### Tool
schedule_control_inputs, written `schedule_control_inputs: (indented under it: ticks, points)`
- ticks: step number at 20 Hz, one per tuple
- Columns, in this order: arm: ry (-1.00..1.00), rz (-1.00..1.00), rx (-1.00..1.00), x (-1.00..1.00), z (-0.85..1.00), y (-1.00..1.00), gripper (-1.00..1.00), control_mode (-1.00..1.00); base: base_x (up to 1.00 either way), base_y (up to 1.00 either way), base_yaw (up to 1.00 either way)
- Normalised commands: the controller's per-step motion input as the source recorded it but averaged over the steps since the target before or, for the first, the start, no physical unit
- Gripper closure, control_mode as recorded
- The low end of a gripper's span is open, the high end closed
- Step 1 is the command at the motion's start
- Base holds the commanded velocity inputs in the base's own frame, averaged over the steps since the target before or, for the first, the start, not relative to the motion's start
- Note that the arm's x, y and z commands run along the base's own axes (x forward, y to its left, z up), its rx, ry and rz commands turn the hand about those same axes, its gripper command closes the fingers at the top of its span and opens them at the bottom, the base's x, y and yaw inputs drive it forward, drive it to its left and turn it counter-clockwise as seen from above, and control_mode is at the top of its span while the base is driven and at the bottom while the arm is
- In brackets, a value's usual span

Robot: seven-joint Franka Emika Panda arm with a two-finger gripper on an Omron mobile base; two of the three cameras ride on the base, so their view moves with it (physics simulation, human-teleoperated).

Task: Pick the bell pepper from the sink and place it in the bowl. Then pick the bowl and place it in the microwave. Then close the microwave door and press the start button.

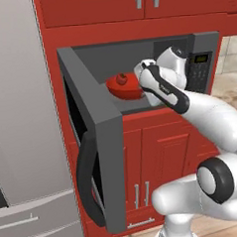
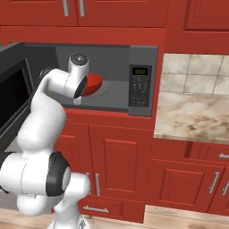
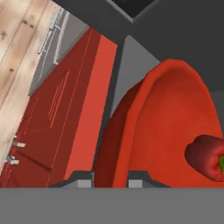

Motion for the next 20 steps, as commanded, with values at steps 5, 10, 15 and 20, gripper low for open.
schedule_control_inputs:
  ticks: [5,10,15,20]
  points:
    - [-0.02,0.08,0.00,1.00,-0.21,0.06,1.00,-1.00,0.00,0.00,0.00]
    - [0.00,0.03,0.00,0.92,-0.32,0.00,1.00,-1.00,0.00,0.00,0.00]
    - [0.00,0.03,0.00,0.69,-0.38,0.00,1.00,-1.00,0.00,0.00,0.00]
    - [0.00,0.04,-0.01,0.55,-0.45,0.03,1.00,-1.00,0.00,0.00,0.00]
